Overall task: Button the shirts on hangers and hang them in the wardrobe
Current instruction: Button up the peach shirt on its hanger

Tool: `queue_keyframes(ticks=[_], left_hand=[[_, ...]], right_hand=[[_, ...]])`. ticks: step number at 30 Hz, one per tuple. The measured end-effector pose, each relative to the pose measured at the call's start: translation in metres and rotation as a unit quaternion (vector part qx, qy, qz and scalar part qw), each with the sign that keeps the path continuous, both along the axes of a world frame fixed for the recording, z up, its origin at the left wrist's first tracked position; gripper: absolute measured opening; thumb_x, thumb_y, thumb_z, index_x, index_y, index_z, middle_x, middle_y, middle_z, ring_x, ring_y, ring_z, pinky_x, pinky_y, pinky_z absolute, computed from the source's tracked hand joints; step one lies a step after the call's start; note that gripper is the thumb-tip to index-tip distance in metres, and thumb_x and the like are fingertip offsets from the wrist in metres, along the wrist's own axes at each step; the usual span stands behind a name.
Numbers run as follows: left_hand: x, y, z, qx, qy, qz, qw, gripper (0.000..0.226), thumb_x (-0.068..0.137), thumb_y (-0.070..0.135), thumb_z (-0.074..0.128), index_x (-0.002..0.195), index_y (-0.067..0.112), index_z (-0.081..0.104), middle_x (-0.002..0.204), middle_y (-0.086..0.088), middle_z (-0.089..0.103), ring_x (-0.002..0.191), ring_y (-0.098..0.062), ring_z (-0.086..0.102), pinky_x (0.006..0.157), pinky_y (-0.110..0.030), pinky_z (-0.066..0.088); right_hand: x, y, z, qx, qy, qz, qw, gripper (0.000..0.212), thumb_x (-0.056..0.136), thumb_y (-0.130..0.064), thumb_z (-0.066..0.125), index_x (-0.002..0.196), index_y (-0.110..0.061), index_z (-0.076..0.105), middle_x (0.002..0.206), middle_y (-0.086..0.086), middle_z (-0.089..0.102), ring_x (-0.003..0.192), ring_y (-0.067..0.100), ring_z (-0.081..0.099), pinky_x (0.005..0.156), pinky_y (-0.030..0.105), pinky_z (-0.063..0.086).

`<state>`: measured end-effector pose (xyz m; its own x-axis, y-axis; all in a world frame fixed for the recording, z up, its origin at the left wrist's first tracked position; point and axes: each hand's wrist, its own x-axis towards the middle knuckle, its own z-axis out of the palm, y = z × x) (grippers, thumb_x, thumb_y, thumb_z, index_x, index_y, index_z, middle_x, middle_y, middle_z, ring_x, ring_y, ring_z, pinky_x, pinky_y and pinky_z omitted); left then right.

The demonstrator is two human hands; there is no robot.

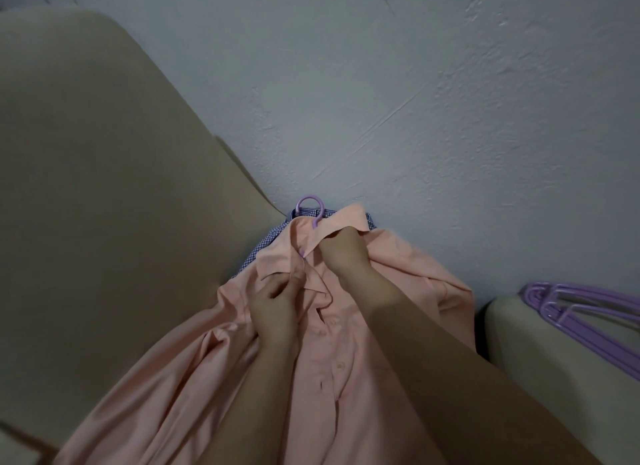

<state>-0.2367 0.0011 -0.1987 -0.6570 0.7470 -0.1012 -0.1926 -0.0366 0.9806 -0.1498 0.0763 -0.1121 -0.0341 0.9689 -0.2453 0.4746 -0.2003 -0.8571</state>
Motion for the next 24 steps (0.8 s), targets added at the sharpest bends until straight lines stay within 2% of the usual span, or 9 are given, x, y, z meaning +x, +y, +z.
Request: queue_keyframes(ticks=[4, 8, 11, 14, 18, 21, 23, 24], left_hand=[[0.002, 0.000, 0.004, 0.012, -0.052, 0.019, 0.998, 0.019, 0.079, 0.009, 0.084, 0.069, 0.017, 0.070, 0.063, 0.004, 0.059, 0.066, -0.013, 0.050, 0.072, -0.033, 0.043], [0.004, -0.003, 0.007, 0.028, -0.073, 0.001, 0.997, 0.014, 0.081, 0.011, 0.082, 0.084, 0.002, 0.072, 0.078, -0.007, 0.066, 0.076, -0.017, 0.057, 0.077, -0.036, 0.047], [0.003, -0.006, 0.009, 0.031, -0.083, -0.032, 0.996, 0.016, 0.081, 0.010, 0.082, 0.087, -0.002, 0.074, 0.086, -0.014, 0.073, 0.081, -0.018, 0.064, 0.084, -0.037, 0.052], [0.002, -0.005, 0.008, 0.022, -0.074, -0.055, 0.995, 0.010, 0.080, 0.012, 0.083, 0.079, 0.005, 0.077, 0.089, -0.017, 0.074, 0.084, -0.021, 0.067, 0.090, -0.042, 0.054], [0.000, -0.002, 0.002, 0.010, -0.086, -0.054, 0.995, 0.008, 0.080, 0.014, 0.083, 0.077, 0.011, 0.077, 0.086, -0.013, 0.072, 0.086, -0.024, 0.065, 0.098, -0.051, 0.052], [0.002, -0.002, 0.000, 0.008, -0.097, -0.065, 0.993, 0.007, 0.082, 0.014, 0.082, 0.076, 0.012, 0.078, 0.086, -0.012, 0.073, 0.088, -0.025, 0.066, 0.100, -0.053, 0.051], [0.000, -0.002, -0.002, 0.007, -0.104, -0.064, 0.992, 0.007, 0.080, 0.015, 0.084, 0.078, 0.012, 0.078, 0.090, -0.014, 0.074, 0.091, -0.027, 0.067, 0.100, -0.052, 0.051], [-0.001, -0.003, -0.003, 0.009, -0.109, -0.059, 0.992, 0.008, 0.079, 0.015, 0.085, 0.079, 0.011, 0.078, 0.091, -0.015, 0.074, 0.092, -0.027, 0.067, 0.101, -0.051, 0.051]], right_hand=[[-0.005, -0.002, -0.009, 0.083, -0.056, -0.028, 0.995, 0.022, 0.094, -0.023, 0.060, 0.107, -0.009, 0.068, 0.110, 0.015, 0.070, 0.100, 0.035, 0.065, 0.081, 0.034, 0.051], [-0.009, -0.007, -0.018, 0.116, -0.105, -0.021, 0.987, 0.016, 0.088, -0.019, 0.062, 0.098, -0.010, 0.070, 0.102, 0.013, 0.072, 0.094, 0.034, 0.066, 0.075, 0.031, 0.049], [-0.012, -0.008, -0.019, 0.120, -0.140, -0.030, 0.982, 0.015, 0.089, -0.016, 0.059, 0.096, -0.007, 0.069, 0.101, 0.015, 0.072, 0.096, 0.036, 0.067, 0.076, 0.033, 0.049], [-0.014, -0.007, -0.024, 0.092, -0.134, -0.049, 0.985, 0.019, 0.090, -0.020, 0.060, 0.103, -0.009, 0.068, 0.108, 0.013, 0.070, 0.104, 0.035, 0.065, 0.084, 0.035, 0.048], [-0.022, 0.002, -0.035, -0.005, -0.082, -0.100, 0.992, 0.046, 0.090, -0.045, 0.057, 0.128, -0.019, 0.057, 0.134, 0.008, 0.058, 0.129, 0.033, 0.049, 0.107, 0.044, 0.037], [-0.022, -0.002, -0.029, -0.021, -0.074, -0.099, 0.992, 0.042, 0.092, -0.037, 0.055, 0.129, -0.016, 0.056, 0.134, 0.010, 0.056, 0.128, 0.034, 0.048, 0.107, 0.045, 0.034], [-0.022, -0.006, -0.023, -0.017, -0.058, -0.078, 0.995, 0.041, 0.094, -0.029, 0.053, 0.131, -0.011, 0.055, 0.132, 0.014, 0.056, 0.125, 0.036, 0.050, 0.104, 0.049, 0.036], [-0.023, -0.003, -0.028, -0.004, -0.078, -0.073, 0.994, 0.042, 0.094, -0.027, 0.053, 0.132, -0.010, 0.054, 0.132, 0.013, 0.056, 0.125, 0.035, 0.051, 0.101, 0.046, 0.038]])
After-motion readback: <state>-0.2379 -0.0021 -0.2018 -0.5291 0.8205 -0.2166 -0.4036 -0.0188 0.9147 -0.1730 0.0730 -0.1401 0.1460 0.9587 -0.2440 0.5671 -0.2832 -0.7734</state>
